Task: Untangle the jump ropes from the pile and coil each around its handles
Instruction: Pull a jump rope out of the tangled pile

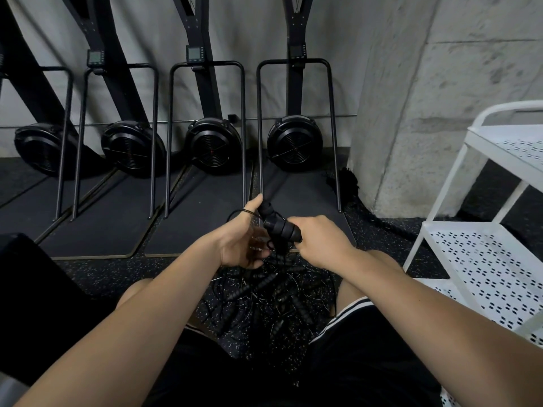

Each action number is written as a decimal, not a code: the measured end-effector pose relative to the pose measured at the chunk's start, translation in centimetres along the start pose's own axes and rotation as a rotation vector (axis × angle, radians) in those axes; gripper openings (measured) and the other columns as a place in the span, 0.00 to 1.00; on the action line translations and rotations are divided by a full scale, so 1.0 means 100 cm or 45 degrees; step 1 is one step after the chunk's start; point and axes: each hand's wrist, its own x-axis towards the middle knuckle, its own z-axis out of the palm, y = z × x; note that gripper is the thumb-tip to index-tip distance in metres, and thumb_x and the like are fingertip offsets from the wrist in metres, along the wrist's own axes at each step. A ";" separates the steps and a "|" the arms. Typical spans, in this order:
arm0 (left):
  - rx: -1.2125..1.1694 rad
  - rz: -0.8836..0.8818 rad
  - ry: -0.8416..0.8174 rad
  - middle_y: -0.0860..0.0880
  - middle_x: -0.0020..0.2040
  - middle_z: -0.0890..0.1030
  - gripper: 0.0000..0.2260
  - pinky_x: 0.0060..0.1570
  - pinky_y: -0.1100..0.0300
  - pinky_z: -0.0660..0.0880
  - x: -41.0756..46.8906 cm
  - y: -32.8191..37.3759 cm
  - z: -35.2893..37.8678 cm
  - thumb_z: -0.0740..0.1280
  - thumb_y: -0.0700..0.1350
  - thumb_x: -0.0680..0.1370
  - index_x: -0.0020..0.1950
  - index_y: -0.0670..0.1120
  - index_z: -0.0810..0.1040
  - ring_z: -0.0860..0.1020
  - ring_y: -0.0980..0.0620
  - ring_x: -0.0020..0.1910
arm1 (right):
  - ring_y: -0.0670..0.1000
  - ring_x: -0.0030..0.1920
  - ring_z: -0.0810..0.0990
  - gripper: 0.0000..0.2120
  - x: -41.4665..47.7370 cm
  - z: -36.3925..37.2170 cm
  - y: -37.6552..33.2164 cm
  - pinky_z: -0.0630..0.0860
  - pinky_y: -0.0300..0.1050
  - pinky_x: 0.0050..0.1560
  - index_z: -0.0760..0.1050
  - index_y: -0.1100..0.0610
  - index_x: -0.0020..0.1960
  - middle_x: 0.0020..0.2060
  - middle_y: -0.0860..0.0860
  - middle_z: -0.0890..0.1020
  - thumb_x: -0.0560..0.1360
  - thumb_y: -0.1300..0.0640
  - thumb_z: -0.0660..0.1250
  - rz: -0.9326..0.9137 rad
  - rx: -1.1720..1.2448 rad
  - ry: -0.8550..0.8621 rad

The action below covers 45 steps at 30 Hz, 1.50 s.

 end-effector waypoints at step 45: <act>0.841 1.035 0.888 0.56 0.43 0.84 0.12 0.39 0.61 0.76 0.012 -0.038 0.061 0.77 0.57 0.77 0.56 0.54 0.83 0.82 0.60 0.42 | 0.55 0.42 0.86 0.10 0.015 0.008 0.006 0.84 0.54 0.42 0.84 0.54 0.43 0.41 0.52 0.86 0.75 0.47 0.79 0.413 0.810 0.197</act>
